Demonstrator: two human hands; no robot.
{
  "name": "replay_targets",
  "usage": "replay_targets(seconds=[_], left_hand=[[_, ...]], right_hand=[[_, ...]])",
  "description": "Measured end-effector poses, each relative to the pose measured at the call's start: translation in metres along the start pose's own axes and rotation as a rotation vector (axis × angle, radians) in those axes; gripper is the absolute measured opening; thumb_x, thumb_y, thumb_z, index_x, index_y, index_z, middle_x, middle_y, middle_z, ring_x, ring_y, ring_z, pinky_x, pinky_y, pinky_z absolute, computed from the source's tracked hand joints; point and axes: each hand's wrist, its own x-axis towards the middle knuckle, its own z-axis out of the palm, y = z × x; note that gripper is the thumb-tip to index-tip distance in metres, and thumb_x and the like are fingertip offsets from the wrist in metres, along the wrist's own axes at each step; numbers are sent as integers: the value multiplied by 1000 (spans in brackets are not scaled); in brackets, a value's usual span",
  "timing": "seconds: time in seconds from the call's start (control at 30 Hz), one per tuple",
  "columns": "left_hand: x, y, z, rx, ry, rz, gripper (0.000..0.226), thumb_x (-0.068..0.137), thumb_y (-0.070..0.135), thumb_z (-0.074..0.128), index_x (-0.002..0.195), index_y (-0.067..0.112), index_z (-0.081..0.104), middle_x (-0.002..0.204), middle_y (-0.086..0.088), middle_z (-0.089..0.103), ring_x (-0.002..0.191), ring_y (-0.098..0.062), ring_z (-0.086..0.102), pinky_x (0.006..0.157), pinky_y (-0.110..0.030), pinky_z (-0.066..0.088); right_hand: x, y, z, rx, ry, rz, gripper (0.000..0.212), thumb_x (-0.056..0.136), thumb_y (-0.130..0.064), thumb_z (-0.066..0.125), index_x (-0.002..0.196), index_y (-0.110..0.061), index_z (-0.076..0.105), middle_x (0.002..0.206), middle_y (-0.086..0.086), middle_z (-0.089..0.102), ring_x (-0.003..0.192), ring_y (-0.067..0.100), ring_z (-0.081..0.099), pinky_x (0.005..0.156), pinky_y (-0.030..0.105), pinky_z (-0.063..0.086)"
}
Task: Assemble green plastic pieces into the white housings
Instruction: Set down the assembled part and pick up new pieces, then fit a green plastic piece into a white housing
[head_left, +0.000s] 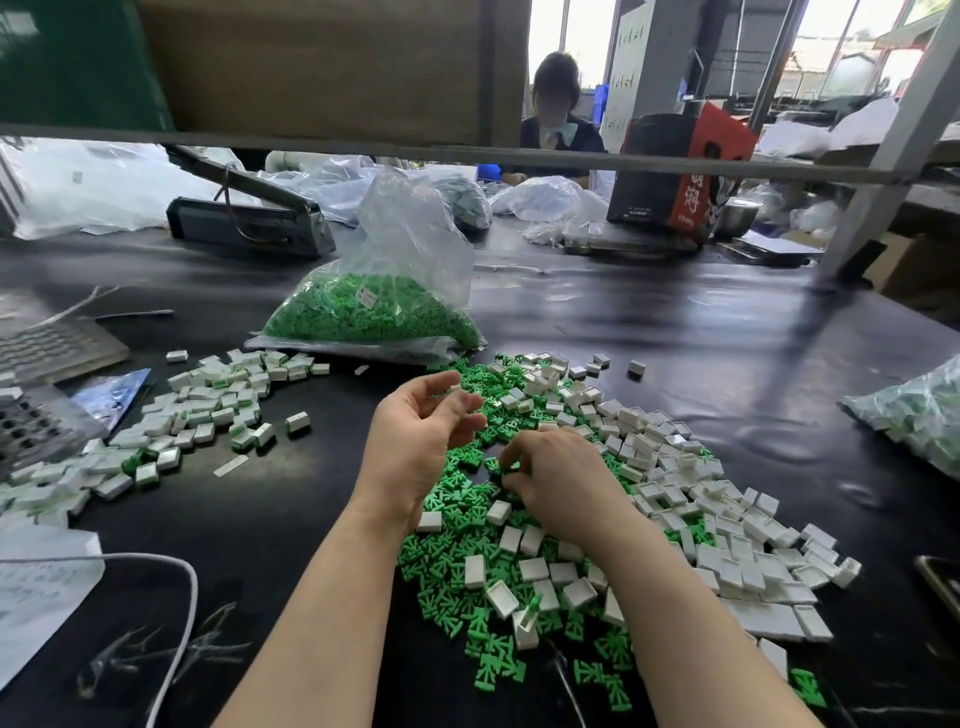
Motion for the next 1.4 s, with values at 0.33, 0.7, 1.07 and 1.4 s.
replay_targets(seconds=[0.33,0.7,1.07,1.4], left_hand=[[2,-4,-1,38,-11,-62,10,99,9,51,100,9,61,84,-5,76,72,-14,72,64,-24,56],[-7,-2,11,-25,-146,-103,16,83,2,71,96,4,64,80,-13,74,75,-24,72,66,-26,59],[-6,2,7,-42,-92,-41,14,79,0,73,91,4,67,77,-10,73,67,-19,71,64,-24,59],[-6,3,6,-111,-144,-72,23,73,13,75,96,13,76,89,-12,76,79,-17,72,71,-21,57]], right_hand=[[-1,1,-13,888,207,187,9,87,-12,71,96,-14,74,89,-3,73,82,6,68,74,15,53],[-1,-6,-15,1331,322,211,10,81,-7,75,84,-16,72,70,-9,72,60,-5,62,55,10,45],[-5,-1,-24,1199,188,70,10,83,-8,74,94,-9,74,77,-5,75,66,-3,65,58,9,46],[-6,-3,-27,1197,300,51,9,83,-11,75,82,-20,73,74,-6,74,66,-1,66,60,10,47]])
